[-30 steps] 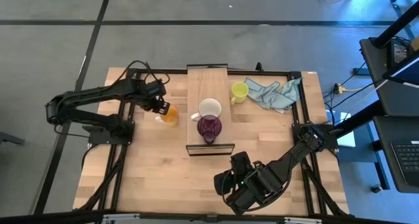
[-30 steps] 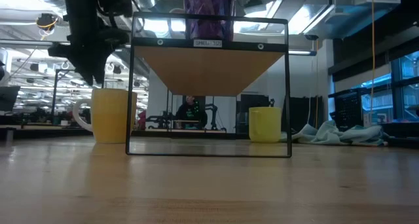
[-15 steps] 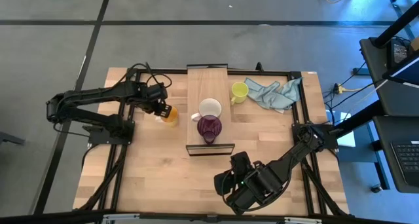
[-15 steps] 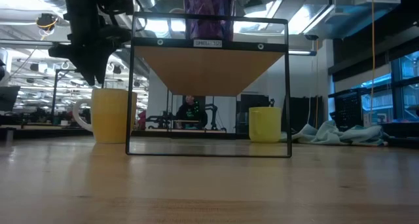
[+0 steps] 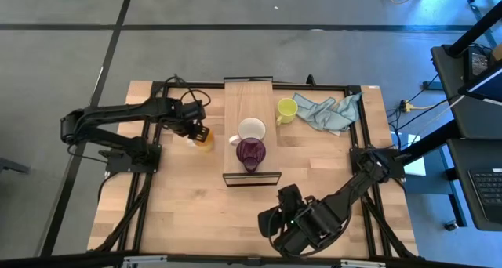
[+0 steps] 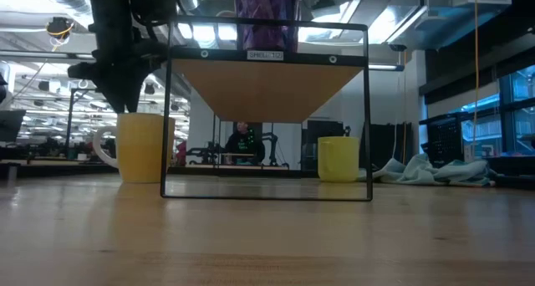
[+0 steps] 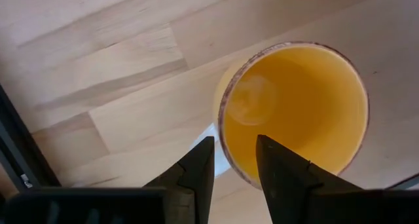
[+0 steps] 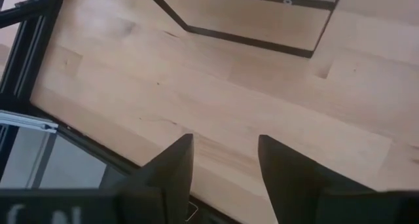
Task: Stack small to large cups/mugs on shelf
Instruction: Put the yellow mug on the shelf
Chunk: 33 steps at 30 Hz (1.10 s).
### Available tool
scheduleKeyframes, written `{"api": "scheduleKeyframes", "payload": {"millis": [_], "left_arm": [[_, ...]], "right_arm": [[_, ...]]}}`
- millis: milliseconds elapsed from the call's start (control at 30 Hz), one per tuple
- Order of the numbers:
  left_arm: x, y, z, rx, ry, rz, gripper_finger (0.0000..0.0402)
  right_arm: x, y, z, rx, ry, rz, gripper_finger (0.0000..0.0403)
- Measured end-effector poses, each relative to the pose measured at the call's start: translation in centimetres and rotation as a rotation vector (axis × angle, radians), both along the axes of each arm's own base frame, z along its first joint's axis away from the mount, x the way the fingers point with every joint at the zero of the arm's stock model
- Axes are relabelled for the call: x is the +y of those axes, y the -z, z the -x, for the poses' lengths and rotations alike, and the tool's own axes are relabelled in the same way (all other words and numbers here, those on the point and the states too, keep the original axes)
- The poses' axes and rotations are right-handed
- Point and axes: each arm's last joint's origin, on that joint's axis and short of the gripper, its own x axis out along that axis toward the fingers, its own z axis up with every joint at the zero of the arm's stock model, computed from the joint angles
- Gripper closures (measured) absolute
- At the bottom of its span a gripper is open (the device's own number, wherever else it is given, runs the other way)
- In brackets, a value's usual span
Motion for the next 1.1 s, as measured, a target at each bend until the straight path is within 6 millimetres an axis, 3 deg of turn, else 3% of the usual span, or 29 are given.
{"api": "scheduleKeyframes", "payload": {"millis": [700, 1100], "left_arm": [[0.5, 1.2, -0.9, 0.091, 0.062, -0.051, 0.0296], [0.3, 3.4, -0.4, 0.109, 0.089, -0.027, 0.0359]], "right_arm": [[1.2, 0.0, 1.0, -0.016, 0.017, -0.021, 0.023], [1.2, 0.0, 1.0, -0.015, 0.014, -0.018, 0.023]]}}
